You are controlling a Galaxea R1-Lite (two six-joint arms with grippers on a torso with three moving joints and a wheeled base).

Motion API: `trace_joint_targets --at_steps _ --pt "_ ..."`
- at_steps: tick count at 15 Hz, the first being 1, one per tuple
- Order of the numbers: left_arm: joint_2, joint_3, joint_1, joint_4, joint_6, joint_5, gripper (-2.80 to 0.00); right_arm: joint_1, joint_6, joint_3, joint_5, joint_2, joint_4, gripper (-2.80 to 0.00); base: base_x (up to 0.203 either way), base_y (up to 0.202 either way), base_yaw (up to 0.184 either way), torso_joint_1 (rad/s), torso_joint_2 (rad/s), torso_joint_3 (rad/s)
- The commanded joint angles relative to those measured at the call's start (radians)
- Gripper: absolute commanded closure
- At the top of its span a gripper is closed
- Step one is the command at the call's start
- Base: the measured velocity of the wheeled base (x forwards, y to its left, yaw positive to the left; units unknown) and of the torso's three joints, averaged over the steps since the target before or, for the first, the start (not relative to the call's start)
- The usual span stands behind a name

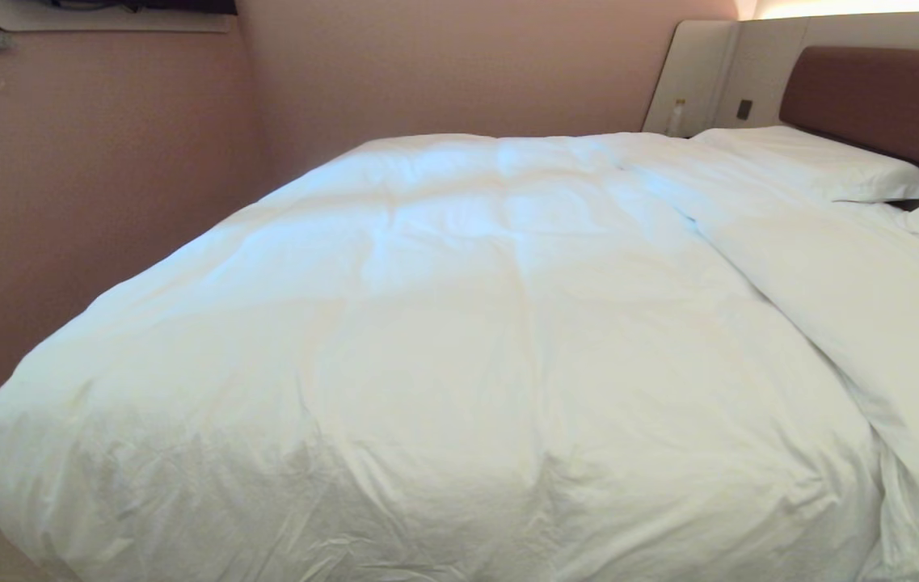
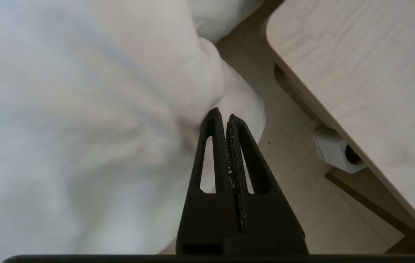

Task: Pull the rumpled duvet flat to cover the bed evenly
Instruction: Flatten the corners of the folded blanket

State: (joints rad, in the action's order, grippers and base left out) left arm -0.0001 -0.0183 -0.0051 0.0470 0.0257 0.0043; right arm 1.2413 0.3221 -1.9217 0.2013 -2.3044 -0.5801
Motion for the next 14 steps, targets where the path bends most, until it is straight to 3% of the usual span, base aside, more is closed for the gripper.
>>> trace_joint_targets --at_steps 1,3,5,8,10,14 --pt "0.000 0.000 0.001 0.001 0.000 0.000 0.00 0.001 0.002 0.003 0.056 0.071 -0.048 0.00 0.000 0.000 0.000 0.000 0.00 0.000" --pt "0.000 0.000 0.001 0.001 0.000 0.000 0.00 0.001 0.006 0.003 0.182 0.147 -0.135 0.00 0.000 0.000 0.000 0.000 0.00 0.000" --pt "0.000 0.000 0.001 0.001 0.000 0.000 0.00 0.000 0.037 0.006 0.252 0.175 -0.181 0.00 0.000 0.000 0.000 0.000 0.00 0.000" --pt "0.000 0.000 0.001 0.001 0.000 0.000 0.00 0.000 0.053 0.004 0.286 0.147 -0.164 0.00 0.000 0.000 0.000 0.000 0.00 0.000" --pt "0.000 0.000 0.001 0.001 0.000 0.000 0.00 0.001 0.046 0.001 0.295 0.098 -0.083 0.00 0.000 0.000 0.000 0.000 0.00 0.000" --pt "0.000 0.000 0.001 0.001 0.000 0.000 0.00 0.000 -0.061 -0.001 0.293 0.021 0.083 0.00 0.000 0.000 0.000 0.000 0.00 0.000"
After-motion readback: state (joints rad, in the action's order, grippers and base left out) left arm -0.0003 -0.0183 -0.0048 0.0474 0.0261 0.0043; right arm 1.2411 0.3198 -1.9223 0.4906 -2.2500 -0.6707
